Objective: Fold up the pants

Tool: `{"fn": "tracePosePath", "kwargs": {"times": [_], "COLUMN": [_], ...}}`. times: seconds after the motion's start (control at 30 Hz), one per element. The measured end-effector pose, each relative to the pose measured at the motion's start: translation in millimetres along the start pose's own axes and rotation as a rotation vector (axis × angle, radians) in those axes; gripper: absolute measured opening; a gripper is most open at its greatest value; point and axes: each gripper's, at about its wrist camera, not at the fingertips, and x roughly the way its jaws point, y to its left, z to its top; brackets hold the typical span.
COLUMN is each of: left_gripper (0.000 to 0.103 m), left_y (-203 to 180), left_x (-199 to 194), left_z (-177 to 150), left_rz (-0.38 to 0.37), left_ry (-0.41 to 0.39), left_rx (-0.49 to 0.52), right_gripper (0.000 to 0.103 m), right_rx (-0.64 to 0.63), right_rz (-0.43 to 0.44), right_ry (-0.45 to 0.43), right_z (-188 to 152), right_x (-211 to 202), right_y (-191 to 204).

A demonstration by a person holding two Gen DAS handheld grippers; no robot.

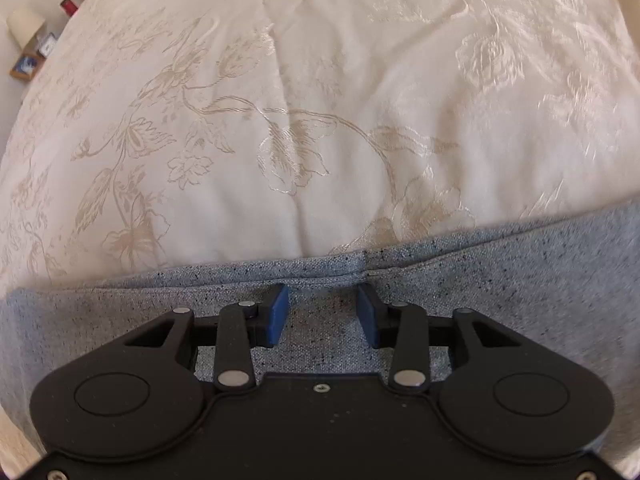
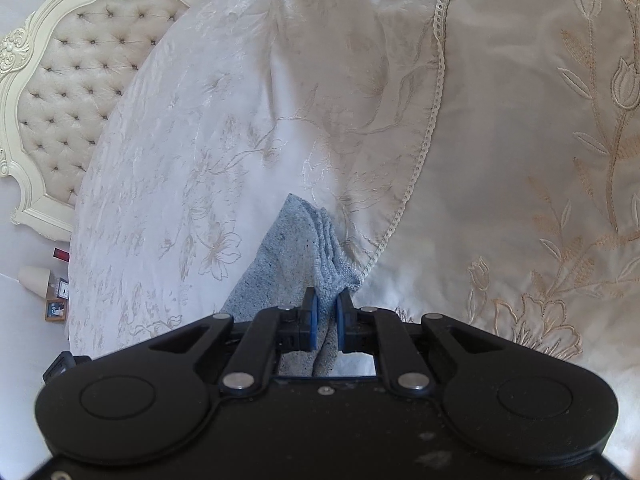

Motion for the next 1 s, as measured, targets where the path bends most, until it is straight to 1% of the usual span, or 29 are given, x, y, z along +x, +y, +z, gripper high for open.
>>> {"fn": "tracePosePath", "kwargs": {"times": [0.1,0.13,0.27,0.33,0.43,0.5,0.57,0.6,0.63,0.7,0.77,0.8,0.9,1.0], "left_gripper": [0.047,0.047,0.047,0.047,0.047,0.047,0.046,0.046,0.046,0.046,0.047,0.047,0.047,0.047], "left_y": [21.4,25.8,26.0,22.5,11.8,-0.2,-11.7,-13.8,-12.5,-0.6,21.7,35.4,74.7,111.8], "left_x": [-20.2,-27.8,-45.8,-40.3,-26.8,-17.3,-12.6,-13.3,-14.2,-17.4,-21.1,-22.9,-33.3,-46.9], "left_z": [-5.9,-11.8,-41.8,-49.7,-57.7,-60.3,-62.4,-61.9,-60.5,-58.2,-57.4,-57.2,-62.0,-69.8], "left_rz": [-0.089,-0.106,-0.149,-0.164,-0.142,-0.108,-0.074,-0.069,-0.077,-0.133,-0.208,-0.234,-0.242,-0.248], "left_ry": [0.007,0.007,0.023,0.054,0.080,0.070,0.039,0.029,0.035,0.048,0.061,0.068,0.048,0.031], "left_rx": [-0.103,-0.123,-0.111,-0.094,-0.077,-0.032,0.029,0.035,0.027,-0.010,-0.063,-0.093,-0.134,-0.161], "right_gripper": [0.011,0.011,0.011,0.011,0.011,0.011,0.011,0.011,0.011,0.011,0.011,0.011,0.011,0.011], "right_rx": [-0.004,-0.003,-0.006,-0.008,-0.018,-0.029,-0.037,-0.041,-0.047,-0.065,-0.083,-0.096,-0.153,-0.240], "right_rz": [0.002,0.004,0.012,0.013,0.012,0.009,0.005,0.004,0.002,-0.003,-0.003,-0.004,0.001,0.021], "right_ry": [-0.004,-0.005,-0.005,-0.005,-0.008,-0.013,-0.019,-0.022,-0.027,-0.041,-0.058,-0.066,-0.086,-0.096], "right_z": [0.9,1.0,2.9,3.8,4.0,3.3,1.5,0.5,-1.2,-3.8,-7.7,-10.1,-20.9,-39.5], "right_x": [0.1,-0.5,-2.8,-3.9,-5.3,-7.2,-9.4,-10.4,-12.1,-17.2,-23.8,-27.0,-37.6,-49.9], "right_y": [2.6,2.8,3.0,2.8,4.2,7.2,10.7,12.5,15.4,22.8,32.6,38.6,64.2,105.1]}}
